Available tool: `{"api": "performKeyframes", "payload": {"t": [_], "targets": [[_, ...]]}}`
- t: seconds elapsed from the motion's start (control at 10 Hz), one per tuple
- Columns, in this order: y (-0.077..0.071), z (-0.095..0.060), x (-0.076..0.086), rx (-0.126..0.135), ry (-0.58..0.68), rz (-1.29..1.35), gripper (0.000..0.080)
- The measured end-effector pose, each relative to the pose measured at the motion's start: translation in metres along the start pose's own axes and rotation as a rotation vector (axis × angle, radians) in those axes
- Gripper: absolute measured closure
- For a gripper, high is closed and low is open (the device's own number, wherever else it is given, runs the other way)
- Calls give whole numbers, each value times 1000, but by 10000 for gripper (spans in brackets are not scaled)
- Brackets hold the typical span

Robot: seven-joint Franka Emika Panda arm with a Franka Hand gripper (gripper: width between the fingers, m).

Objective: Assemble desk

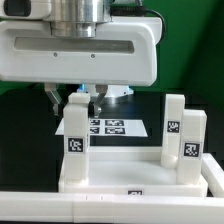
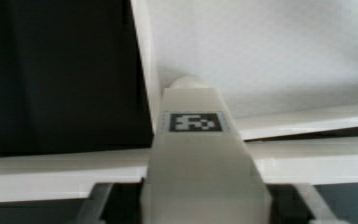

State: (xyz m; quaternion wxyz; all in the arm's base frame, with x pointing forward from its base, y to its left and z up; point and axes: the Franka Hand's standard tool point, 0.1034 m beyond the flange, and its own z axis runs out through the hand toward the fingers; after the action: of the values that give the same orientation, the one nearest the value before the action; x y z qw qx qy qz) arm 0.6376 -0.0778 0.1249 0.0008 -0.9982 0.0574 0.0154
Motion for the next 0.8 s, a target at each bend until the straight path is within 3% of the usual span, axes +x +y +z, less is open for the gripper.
{"api": "performKeyframes", "payload": {"t": [0.8], "targets": [[-2, 2, 1, 48, 37, 778, 509]]}}
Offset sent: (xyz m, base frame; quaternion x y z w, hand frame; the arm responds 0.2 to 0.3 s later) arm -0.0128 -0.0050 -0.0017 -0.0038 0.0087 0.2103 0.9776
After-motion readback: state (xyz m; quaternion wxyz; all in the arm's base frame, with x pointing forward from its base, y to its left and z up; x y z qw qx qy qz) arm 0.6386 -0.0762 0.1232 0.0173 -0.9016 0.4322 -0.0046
